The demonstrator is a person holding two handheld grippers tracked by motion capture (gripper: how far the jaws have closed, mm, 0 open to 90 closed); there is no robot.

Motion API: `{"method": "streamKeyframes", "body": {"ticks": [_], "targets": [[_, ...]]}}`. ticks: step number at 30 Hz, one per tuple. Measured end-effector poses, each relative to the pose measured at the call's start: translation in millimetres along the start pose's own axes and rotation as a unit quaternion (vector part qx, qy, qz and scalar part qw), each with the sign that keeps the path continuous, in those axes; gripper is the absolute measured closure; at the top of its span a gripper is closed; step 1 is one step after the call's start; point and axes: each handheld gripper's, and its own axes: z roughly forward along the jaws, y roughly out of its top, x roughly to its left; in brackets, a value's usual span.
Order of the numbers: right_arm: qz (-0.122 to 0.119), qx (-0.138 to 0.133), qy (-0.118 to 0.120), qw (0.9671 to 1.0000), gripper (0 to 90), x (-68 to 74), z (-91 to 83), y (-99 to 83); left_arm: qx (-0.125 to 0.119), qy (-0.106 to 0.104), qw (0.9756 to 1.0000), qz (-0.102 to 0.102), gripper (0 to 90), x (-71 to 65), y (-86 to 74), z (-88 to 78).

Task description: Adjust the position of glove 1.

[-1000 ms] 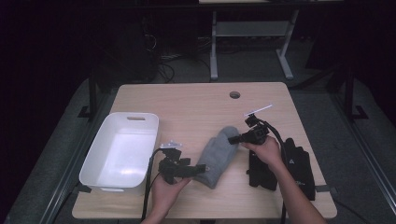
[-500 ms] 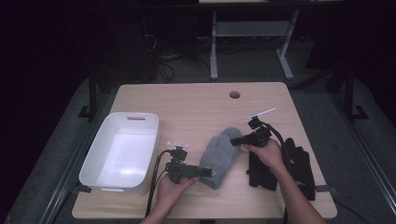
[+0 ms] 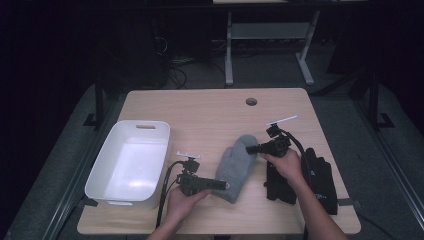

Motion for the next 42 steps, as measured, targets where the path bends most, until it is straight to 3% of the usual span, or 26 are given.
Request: {"method": "streamKeyframes", "body": {"ticks": [13,24,42], "targets": [[0.019,-0.035,0.003,0.9992,75.2,9.7,-6.2,1.0,-0.013,-0.001,0.9997,0.019,48.1,-3.9,-2.2,-2.7],[0.047,-0.06,0.028,0.9967,76.1,11.2,-8.7,-0.1,-0.023,-0.009,0.9993,0.027,49.0,-8.6,-3.0,-8.2],[0.062,-0.102,0.057,0.9912,76.3,29.9,-28.1,12.2,-0.049,-0.019,0.9975,0.047,49.2,-30.4,3.6,-25.6]]}}
